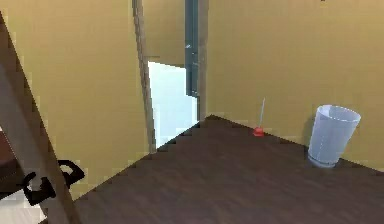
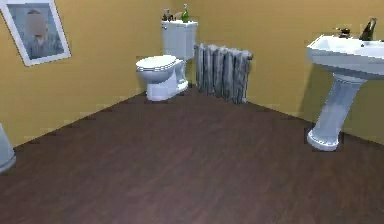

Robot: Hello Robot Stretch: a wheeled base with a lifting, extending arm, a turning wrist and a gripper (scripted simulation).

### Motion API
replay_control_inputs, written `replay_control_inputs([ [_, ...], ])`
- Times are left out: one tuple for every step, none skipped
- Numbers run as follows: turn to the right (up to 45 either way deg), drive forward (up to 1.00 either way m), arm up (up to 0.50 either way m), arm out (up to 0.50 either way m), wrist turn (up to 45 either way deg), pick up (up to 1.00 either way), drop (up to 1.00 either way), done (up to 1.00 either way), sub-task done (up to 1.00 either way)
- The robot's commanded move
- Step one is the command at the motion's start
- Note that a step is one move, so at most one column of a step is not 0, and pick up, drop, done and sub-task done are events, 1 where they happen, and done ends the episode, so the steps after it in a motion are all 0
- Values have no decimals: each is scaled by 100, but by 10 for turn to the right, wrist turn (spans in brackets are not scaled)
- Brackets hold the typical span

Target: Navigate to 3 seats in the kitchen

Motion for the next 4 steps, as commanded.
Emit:
replay_control_inputs([
  [0, 100, 0, 0, 0, 0, 0, 0, 0],
  [0, 85, 0, 0, 0, 0, 0, 0, 0],
  [-90, 0, 0, 0, 0, 0, 0, 0, 0],
  [0, 30, 0, 0, 0, 0, 0, 0, 0],
])
